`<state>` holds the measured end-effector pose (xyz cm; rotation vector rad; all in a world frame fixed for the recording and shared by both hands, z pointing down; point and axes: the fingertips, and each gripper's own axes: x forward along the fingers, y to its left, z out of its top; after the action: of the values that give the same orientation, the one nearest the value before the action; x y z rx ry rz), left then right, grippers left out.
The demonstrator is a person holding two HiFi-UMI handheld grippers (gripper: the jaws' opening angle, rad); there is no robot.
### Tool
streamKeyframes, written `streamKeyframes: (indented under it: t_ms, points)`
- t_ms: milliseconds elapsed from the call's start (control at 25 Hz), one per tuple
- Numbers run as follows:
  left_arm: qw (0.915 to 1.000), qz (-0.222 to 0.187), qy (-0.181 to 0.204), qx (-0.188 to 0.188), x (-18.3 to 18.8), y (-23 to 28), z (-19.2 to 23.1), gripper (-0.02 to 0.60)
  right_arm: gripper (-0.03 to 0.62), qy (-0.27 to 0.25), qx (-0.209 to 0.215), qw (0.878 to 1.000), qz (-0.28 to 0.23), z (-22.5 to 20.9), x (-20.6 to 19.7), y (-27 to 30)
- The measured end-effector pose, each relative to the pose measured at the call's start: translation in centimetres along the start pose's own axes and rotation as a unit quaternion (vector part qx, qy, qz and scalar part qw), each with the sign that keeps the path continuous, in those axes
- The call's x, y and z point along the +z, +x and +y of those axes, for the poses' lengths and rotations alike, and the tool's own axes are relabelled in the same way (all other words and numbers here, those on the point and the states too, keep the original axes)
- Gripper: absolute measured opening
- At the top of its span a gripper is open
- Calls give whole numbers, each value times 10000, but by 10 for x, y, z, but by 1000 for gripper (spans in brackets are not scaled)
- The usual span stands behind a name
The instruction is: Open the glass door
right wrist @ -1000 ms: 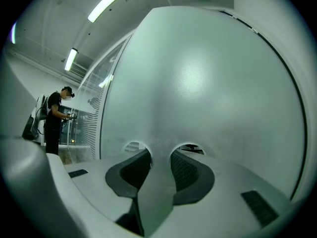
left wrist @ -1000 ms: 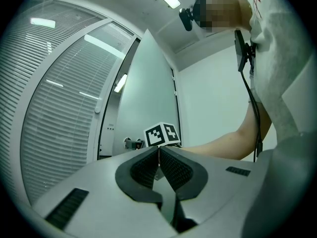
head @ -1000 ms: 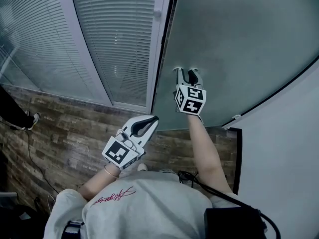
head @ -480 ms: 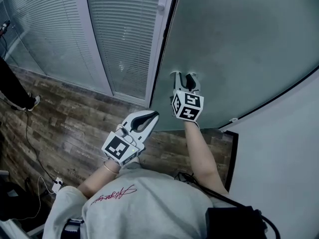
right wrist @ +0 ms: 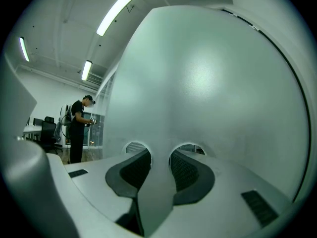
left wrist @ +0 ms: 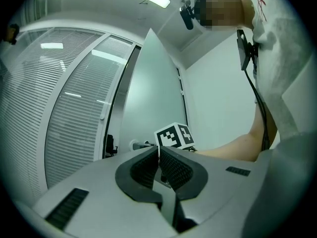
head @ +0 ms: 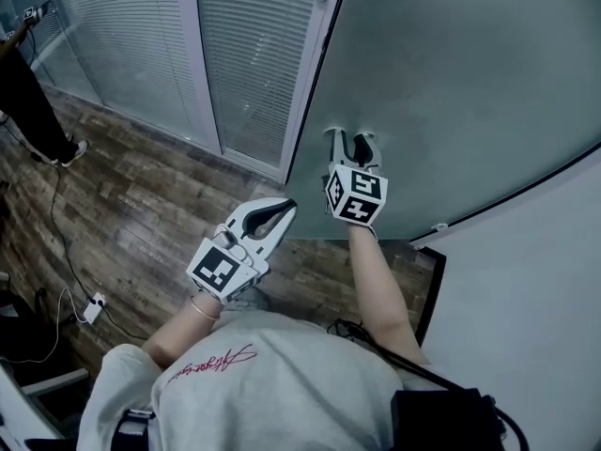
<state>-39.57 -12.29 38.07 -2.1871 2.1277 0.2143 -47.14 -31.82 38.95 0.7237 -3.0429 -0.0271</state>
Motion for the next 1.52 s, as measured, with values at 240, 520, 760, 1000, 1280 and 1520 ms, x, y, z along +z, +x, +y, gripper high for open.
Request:
streamKeyframes:
  t_ms: [240, 520, 760, 1000, 1280, 1520]
  points:
    - [9998, -69, 58, 200, 4, -4, -30, 25, 130, 8, 183, 9998, -12, 0, -1, -26]
    - [9994, -67, 161, 289, 12, -17, -53, 25, 130, 52, 303, 9995, -35, 9, 1, -57]
    - [9999, -8, 32, 167, 9, -30, -71, 25, 130, 7, 377, 9993, -27, 19, 0, -86]
    - [9996, 75, -142, -222, 2, -43, -103, 23, 130, -34, 602, 9982, -40, 23, -1, -118]
    - [9984, 22, -99, -554, 14, -70, -138, 25, 130, -63, 779, 9969, 86, 20, -3, -157]
    - [9960, 36, -229, -862, 12, -90, -167, 25, 131, -64, 926, 9956, 138, 17, -4, -195]
